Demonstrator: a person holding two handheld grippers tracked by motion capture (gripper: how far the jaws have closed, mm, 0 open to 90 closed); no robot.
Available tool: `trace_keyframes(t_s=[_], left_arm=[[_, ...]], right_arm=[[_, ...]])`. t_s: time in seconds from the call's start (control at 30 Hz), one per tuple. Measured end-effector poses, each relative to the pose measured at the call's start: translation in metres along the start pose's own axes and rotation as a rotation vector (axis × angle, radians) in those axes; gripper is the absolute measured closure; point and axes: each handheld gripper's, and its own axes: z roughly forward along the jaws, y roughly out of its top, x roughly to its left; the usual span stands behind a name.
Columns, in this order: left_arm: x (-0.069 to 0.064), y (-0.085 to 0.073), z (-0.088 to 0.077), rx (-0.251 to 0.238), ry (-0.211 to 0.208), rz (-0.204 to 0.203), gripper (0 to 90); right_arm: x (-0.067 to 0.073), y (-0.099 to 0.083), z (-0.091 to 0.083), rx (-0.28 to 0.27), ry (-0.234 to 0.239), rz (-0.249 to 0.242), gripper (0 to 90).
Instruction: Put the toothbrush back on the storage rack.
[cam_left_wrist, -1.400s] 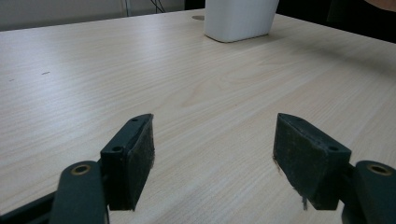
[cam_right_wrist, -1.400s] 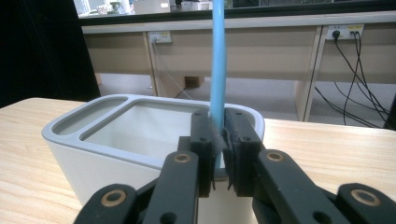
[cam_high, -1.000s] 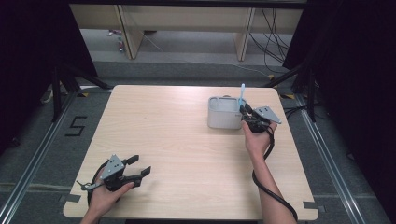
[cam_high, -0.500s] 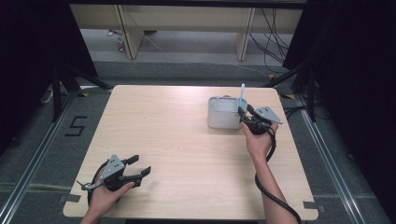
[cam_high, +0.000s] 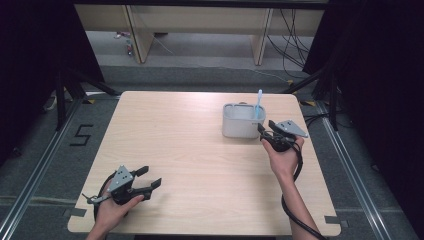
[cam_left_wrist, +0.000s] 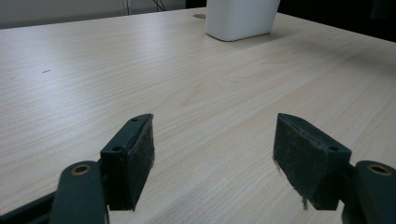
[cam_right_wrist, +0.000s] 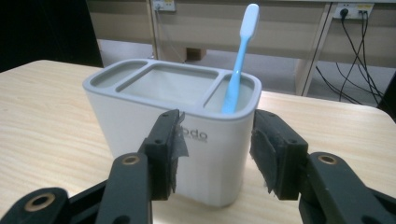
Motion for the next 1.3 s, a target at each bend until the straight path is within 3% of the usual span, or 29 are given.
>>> trace_keyframes(t_s=[0.27, 0.3, 0.37, 0.43, 0.5, 0.57, 0.6, 0.63, 0.67, 0.73, 0.83, 0.93, 0.97, 1.03, 1.1, 1.13, 1.2, 1.23, 1.27, 1.3], left_arm=[[-0.001, 0.0, -0.001, 0.01, 0.012, 0.006, 28.5], [-0.001, 0.0, -0.001, 0.013, 0.013, 0.006, 28.5], [-0.001, 0.0, -0.001, 0.013, 0.013, 0.007, 28.5], [-0.001, 0.0, -0.001, 0.013, 0.013, 0.007, 28.5], [-0.001, 0.0, -0.001, 0.012, 0.014, 0.006, 28.5], [0.0, 0.0, 0.0, 0.001, 0.007, 0.003, 28.5], [0.0, 0.0, 0.0, -0.002, 0.006, 0.002, 28.5], [0.0, 0.001, -0.002, 0.016, 0.017, 0.005, 28.5], [-0.001, 0.0, -0.001, 0.011, 0.016, 0.005, 28.5], [-0.001, 0.0, -0.001, 0.011, 0.018, 0.009, 28.5], [-0.001, 0.0, 0.0, -0.005, 0.009, 0.002, 28.5], [-0.001, 0.0, -0.001, 0.011, 0.017, 0.007, 28.5], [-0.001, 0.0, -0.001, 0.011, 0.018, 0.006, 28.5], [0.0, 0.0, 0.0, -0.002, 0.009, 0.004, 28.5], [-0.001, 0.0, 0.0, -0.002, 0.01, 0.005, 28.5], [-0.001, 0.0, -0.001, 0.011, 0.019, 0.008, 28.5], [-0.001, 0.0, -0.001, 0.011, 0.018, 0.009, 28.6], [-0.001, 0.0, -0.001, 0.011, 0.017, 0.011, 28.6], [-0.001, 0.0, 0.0, -0.001, 0.009, 0.011, 28.6], [-0.001, 0.0, 0.0, -0.002, 0.009, 0.011, 28.6]], right_arm=[[-0.003, -0.008, -0.02, 0.051, 0.006, 0.02, 50.0], [-0.005, -0.009, -0.021, 0.05, 0.014, -0.017, 49.7], [-0.003, -0.012, -0.026, 0.075, 0.019, 0.007, 49.3], [-0.005, -0.016, -0.029, 0.089, 0.017, -0.021, 49.1], [-0.001, -0.02, -0.034, 0.114, 0.025, 0.019, 48.8], [0.0, -0.025, -0.038, 0.117, 0.026, 0.011, 48.6], [0.002, -0.028, -0.044, 0.149, 0.026, 0.031, 48.5], [0.003, -0.03, -0.044, 0.133, 0.033, 0.03, 48.4], [0.002, -0.032, -0.046, 0.14, 0.042, -0.005, 48.4], [0.006, -0.037, -0.049, 0.149, 0.045, 0.016, 48.4], [0.007, -0.044, -0.054, 0.158, 0.058, -0.011, 49.2], [0.01, -0.053, -0.06, 0.132, 0.049, -0.012, 50.3], [0.012, -0.056, -0.062, 0.146, 0.065, 0.021, 50.1], [0.011, -0.064, -0.065, 0.139, 0.066, -0.01, 50.0], [0.015, -0.069, -0.071, 0.151, 0.07, 0.015, 50.3], [0.016, -0.073, -0.072, 0.129, 0.071, 0.016, 50.3], [0.017, -0.078, -0.076, 0.134, 0.08, -0.017, 50.4], [0.02, -0.081, -0.078, 0.126, 0.088, 0.026, 50.5], [0.018, -0.083, -0.078, 0.111, 0.091, -0.022, 50.5], [0.023, -0.085, -0.081, 0.128, 0.098, 0.041, 50.6]])
